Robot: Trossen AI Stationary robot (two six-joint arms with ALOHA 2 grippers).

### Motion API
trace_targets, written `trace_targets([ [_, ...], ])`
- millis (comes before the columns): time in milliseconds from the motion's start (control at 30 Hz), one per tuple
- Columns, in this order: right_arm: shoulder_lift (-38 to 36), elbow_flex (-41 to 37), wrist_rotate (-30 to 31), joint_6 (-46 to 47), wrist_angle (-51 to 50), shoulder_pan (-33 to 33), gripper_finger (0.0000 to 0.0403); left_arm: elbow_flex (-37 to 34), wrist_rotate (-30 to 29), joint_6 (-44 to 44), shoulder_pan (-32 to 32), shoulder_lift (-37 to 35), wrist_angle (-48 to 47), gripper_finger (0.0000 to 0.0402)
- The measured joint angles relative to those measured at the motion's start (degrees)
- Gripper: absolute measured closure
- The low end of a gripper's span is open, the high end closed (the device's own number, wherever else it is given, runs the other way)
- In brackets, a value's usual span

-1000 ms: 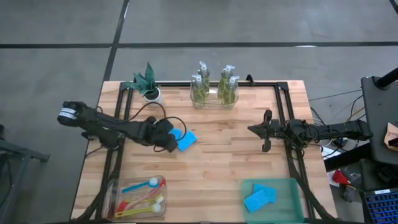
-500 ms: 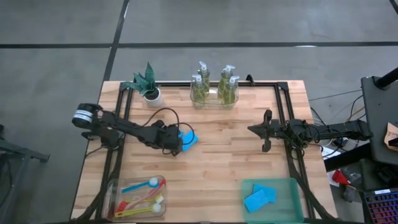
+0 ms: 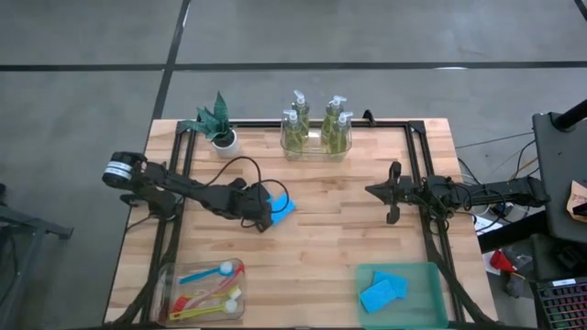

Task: Pick & Place Kitchen Sink Supplies
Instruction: Put the blue sponge into the green bin

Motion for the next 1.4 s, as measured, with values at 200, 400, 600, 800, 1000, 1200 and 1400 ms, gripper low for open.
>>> trace_targets([
  [200,0.04,-0.01,-0.01,0.01,0.0,0.0,0.0394,-1.07,3.06,-1.72,-0.35,3.2,2.56,0.0172],
  [400,0.04,-0.02,0.0,0.07,-0.02,0.0,0.0394,-1.02,3.22,-2.39,-0.36,6.84,3.17,0.0177],
  [600,0.02,-0.02,0.0,0.0,0.0,0.0,0.0394,-0.81,4.98,-0.87,-0.46,7.64,3.28,0.0264],
  [800,0.02,-0.02,0.0,0.0,-0.02,0.0,0.0394,-0.76,5.56,-0.19,-0.83,6.94,2.73,0.0388],
  [1000,0.02,-0.02,0.0,0.07,0.0,0.0,0.0394,-0.54,6.2,0.64,-2.94,3.8,2.1,0.0398],
  [1200,0.02,-0.02,0.0,0.07,-0.01,0.0,0.0394,2.48,2.08,2.71,-6.01,1.43,2.56,0.04],
  [1400,-0.04,-0.02,0.0,0.0,-0.02,-0.02,0.0394,5.48,1.02,4.87,-10.48,1.61,6.59,0.0401],
])
